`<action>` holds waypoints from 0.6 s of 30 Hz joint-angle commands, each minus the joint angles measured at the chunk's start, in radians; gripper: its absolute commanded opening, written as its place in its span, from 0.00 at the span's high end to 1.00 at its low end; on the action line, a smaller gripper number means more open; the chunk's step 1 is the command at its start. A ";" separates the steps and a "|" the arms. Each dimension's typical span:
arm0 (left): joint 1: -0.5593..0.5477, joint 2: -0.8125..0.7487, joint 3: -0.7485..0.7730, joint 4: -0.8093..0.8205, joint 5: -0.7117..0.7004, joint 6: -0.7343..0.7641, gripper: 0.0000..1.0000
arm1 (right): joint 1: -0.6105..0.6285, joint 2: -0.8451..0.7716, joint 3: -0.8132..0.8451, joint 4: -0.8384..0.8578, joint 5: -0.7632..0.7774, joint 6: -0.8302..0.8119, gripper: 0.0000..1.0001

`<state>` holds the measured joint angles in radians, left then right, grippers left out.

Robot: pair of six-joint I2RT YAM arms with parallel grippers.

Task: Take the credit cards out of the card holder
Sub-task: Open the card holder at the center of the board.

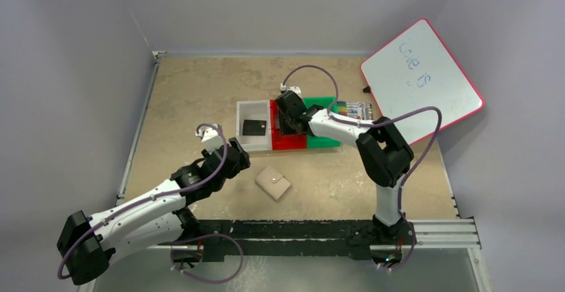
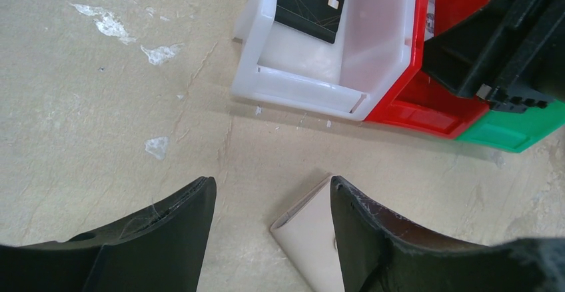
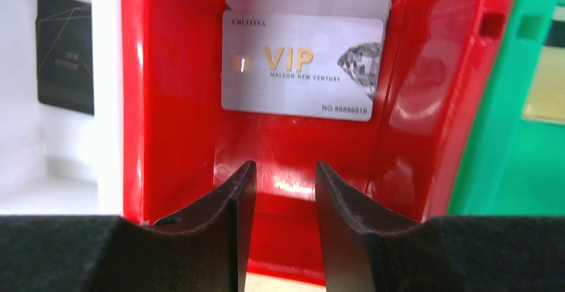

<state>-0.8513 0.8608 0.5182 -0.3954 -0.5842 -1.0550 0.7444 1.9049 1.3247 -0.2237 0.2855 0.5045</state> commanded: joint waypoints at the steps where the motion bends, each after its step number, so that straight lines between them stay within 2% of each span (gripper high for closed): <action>1: 0.000 -0.005 0.063 -0.021 -0.044 0.022 0.37 | -0.008 0.053 0.081 -0.007 -0.008 -0.047 0.60; 10: 0.000 -0.015 0.092 -0.083 -0.082 0.023 0.37 | -0.016 0.155 0.155 -0.003 -0.008 -0.041 0.61; 18: 0.000 -0.024 0.099 -0.097 -0.103 0.020 0.37 | -0.030 0.197 0.174 0.026 0.107 -0.017 0.61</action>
<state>-0.8513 0.8478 0.5667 -0.4889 -0.6487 -1.0519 0.7311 2.0830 1.4616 -0.2058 0.3195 0.4713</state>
